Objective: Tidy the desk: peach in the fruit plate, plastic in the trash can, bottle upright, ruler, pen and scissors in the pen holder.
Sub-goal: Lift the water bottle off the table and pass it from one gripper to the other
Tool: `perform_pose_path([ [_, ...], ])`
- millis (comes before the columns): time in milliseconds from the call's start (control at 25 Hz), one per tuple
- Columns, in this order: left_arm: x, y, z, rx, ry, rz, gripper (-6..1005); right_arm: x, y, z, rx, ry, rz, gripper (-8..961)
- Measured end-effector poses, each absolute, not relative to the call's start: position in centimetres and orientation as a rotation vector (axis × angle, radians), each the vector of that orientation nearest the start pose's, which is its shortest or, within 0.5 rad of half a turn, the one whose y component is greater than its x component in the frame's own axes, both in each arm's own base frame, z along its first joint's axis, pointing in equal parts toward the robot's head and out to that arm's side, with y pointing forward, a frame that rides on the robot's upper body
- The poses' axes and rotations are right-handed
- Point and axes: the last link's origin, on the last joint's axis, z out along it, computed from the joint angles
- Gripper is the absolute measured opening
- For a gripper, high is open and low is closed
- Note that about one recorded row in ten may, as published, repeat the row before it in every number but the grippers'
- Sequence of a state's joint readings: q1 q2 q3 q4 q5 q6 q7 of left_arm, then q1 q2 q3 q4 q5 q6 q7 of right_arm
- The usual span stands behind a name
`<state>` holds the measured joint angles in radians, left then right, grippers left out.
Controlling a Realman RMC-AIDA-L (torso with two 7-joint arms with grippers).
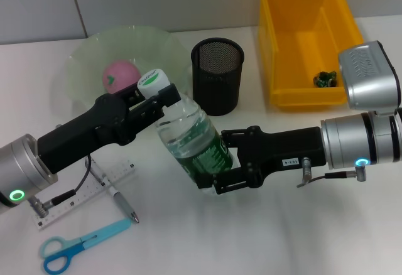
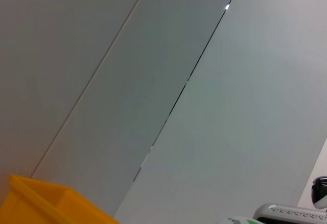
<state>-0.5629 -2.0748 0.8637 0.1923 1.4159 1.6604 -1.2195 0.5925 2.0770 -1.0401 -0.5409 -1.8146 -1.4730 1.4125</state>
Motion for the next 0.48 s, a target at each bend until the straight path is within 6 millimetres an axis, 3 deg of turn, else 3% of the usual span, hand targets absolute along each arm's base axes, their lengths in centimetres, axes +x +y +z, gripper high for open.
perform_pose_path([
  [480,-23.09,30.87,-2.86,-2.424,-0.823,-1.461,444,23.61,32.07,-5.37,-2.936,0.655,0.656,820],
])
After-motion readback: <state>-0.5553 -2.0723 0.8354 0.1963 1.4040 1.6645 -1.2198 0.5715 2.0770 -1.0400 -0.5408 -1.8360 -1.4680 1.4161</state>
